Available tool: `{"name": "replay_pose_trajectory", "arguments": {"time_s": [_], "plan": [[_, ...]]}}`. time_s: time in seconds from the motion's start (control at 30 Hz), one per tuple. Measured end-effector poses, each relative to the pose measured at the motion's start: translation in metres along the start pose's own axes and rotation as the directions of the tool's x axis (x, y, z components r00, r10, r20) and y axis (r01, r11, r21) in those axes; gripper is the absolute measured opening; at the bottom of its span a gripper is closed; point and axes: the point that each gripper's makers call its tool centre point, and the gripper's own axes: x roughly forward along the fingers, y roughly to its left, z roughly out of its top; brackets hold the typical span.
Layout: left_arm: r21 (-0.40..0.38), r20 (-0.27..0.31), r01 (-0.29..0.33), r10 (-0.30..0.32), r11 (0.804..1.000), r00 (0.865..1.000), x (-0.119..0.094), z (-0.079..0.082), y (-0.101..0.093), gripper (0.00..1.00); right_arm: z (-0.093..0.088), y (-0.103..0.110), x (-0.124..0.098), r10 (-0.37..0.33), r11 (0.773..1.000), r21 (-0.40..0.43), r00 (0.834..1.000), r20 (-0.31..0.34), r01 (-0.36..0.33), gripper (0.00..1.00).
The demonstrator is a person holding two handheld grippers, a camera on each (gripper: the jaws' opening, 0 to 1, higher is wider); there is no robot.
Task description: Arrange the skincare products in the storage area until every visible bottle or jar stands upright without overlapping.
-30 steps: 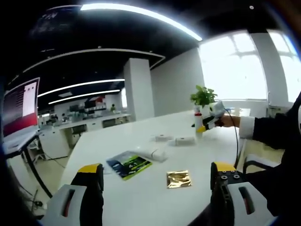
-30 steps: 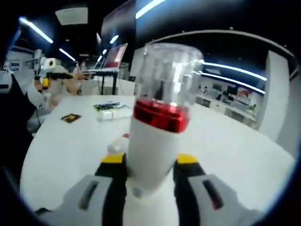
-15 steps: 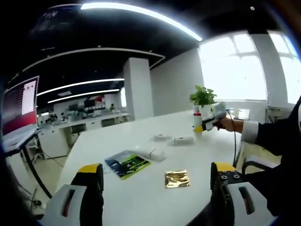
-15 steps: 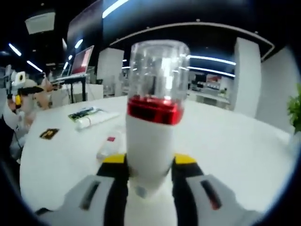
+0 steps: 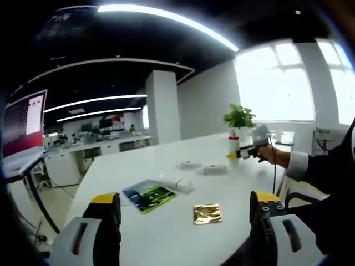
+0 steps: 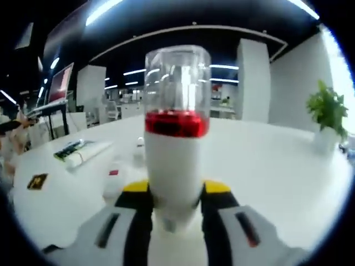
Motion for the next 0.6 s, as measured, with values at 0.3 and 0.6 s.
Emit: {"name": "replay_pose_trajectory", "arguments": {"time_s": [0.3, 0.6], "plan": [[-0.028, 0.046, 0.016, -0.015, 0.999, 0.999, -0.009, 0.007, -0.001, 0.99, 0.000, 0.005, -0.001, -0.010, 1.000, -0.017, 1.000, 0.011, 0.010, 0.32], [-0.079, 0.104, -0.006, 0.014, 0.997, 0.994, -0.016, 0.019, 0.007, 0.99, 0.001, 0.013, 0.003, 0.143, 0.979, -0.129, 0.985, -0.099, -0.155, 0.35]]}}
